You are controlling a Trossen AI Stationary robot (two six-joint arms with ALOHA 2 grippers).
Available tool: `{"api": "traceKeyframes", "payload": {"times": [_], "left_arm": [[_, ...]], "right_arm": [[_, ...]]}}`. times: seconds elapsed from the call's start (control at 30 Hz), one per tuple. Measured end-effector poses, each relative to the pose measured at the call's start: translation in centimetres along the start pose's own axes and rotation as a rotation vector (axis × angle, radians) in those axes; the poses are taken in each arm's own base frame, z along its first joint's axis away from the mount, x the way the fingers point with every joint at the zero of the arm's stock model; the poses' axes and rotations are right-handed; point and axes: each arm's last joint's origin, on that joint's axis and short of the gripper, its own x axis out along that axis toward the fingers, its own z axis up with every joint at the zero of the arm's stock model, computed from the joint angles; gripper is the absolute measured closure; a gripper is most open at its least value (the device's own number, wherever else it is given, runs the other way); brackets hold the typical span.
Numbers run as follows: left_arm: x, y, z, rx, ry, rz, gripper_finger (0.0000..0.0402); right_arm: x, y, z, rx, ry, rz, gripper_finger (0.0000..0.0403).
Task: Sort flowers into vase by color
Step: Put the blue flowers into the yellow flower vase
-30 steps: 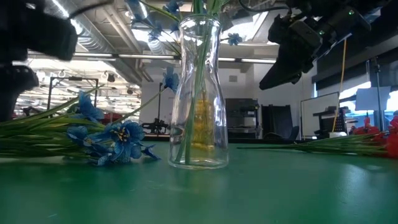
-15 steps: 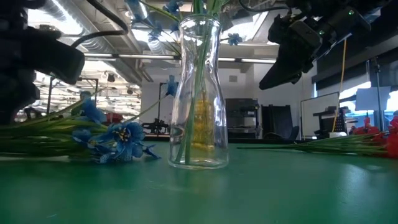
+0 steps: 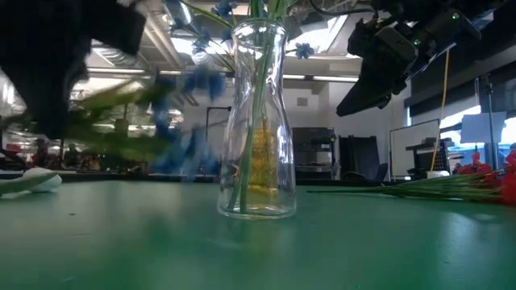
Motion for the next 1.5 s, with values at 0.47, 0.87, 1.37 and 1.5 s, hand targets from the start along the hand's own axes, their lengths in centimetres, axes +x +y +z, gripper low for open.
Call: {"api": "traceKeyframes", "payload": {"times": [0.47,0.87,1.37,1.5], "left_arm": [[-13.0,1.2,-0.9,-0.004,-0.564,-0.099,0.0395],[-19.1,0.2,-1.9,0.147,-1.095,-0.172,0.0391],[-21.8,0.9,4.8,0.276,-1.346,-0.110,0.0389],[-22.3,1.9,7.0,0.288,-1.416,-0.163,0.0389]], "right_arm": [[0.0,0.0,0.0,0.000,-0.002,0.000,0.0319],[0.0,0.0,0.1,0.000,-0.006,0.001,0.0319],[0.0,0.1,0.5,0.005,-0.048,0.014,0.0319],[-0.1,0.6,1.4,-0.020,-0.139,0.101,0.0319]]}}
